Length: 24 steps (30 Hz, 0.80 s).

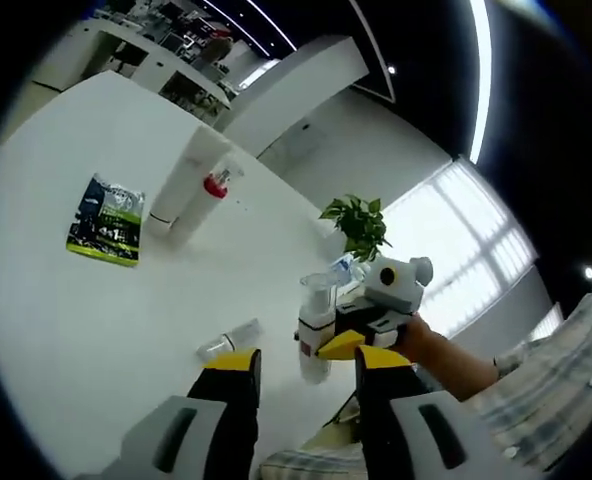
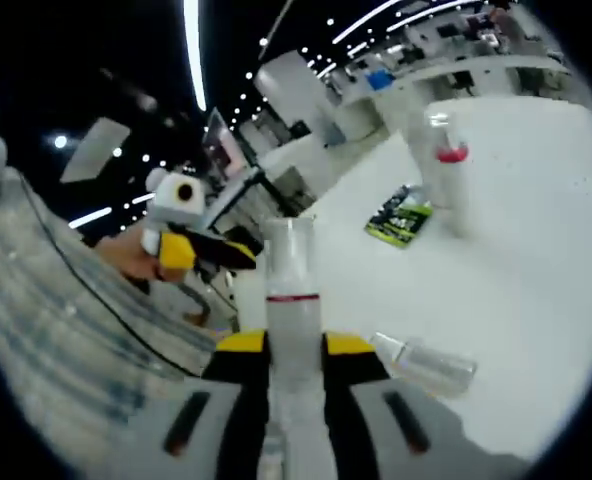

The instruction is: Arrange the skincare products in the storage area until every visible bottle or jar stands upright without overlapping.

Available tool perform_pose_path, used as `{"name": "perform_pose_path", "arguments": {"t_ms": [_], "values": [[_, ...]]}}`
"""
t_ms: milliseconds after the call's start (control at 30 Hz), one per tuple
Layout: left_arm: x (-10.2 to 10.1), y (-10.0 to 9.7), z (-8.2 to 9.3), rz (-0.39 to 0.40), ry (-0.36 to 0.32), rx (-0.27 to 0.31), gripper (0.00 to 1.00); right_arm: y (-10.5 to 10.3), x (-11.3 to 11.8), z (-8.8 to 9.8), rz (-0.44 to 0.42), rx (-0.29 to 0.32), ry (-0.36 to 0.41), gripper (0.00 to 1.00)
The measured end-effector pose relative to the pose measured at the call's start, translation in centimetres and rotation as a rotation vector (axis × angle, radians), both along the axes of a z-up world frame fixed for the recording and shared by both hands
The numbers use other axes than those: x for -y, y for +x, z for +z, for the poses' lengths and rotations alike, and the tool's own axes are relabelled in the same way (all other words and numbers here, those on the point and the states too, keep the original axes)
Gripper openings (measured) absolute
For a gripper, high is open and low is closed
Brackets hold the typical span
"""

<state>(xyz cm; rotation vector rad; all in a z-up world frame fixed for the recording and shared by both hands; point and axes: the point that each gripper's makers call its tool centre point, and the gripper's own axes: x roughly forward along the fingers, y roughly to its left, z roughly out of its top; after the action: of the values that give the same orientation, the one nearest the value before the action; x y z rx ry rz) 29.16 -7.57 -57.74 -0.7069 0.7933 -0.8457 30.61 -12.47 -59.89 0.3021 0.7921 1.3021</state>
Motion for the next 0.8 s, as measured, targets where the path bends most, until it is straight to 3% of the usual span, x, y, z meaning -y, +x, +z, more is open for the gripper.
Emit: {"name": "perform_pose_path", "arguments": {"t_ms": [100,167,300,467,633,700,767,800], "values": [[0.3,0.4,0.7,-0.003,-0.039,0.024,0.41,-0.9,-1.5,2.0,0.015,-0.046,0.089,0.17],[1.0,0.6,2.1,-0.015,-0.116,0.042,0.44,-1.2,-2.1,2.7,0.020,-0.075,0.129,0.17],[1.8,0.5,3.2,-0.048,-0.157,0.079,0.45,-2.6,-3.2,4.1,0.067,-0.160,0.221,0.17],[2.8,0.2,4.1,-0.083,-0.213,0.082,0.43,-4.4,-4.3,5.8,0.145,-0.239,0.313,0.17],[3.6,-0.3,5.5,-0.143,-0.290,0.090,0.24,-4.6,-4.7,6.0,0.159,-0.246,0.312,0.17],[3.5,0.2,5.4,-0.121,-0.271,0.099,0.23,-4.2,-4.5,6.1,0.155,-0.262,0.331,0.17],[3.4,0.6,5.3,-0.114,-0.232,0.144,0.23,-4.0,-4.5,6.1,0.145,-0.247,0.328,0.18],[3.5,0.7,5.4,-0.108,-0.232,0.141,0.22,-3.8,-4.5,6.1,0.142,-0.238,0.328,0.18]]}}
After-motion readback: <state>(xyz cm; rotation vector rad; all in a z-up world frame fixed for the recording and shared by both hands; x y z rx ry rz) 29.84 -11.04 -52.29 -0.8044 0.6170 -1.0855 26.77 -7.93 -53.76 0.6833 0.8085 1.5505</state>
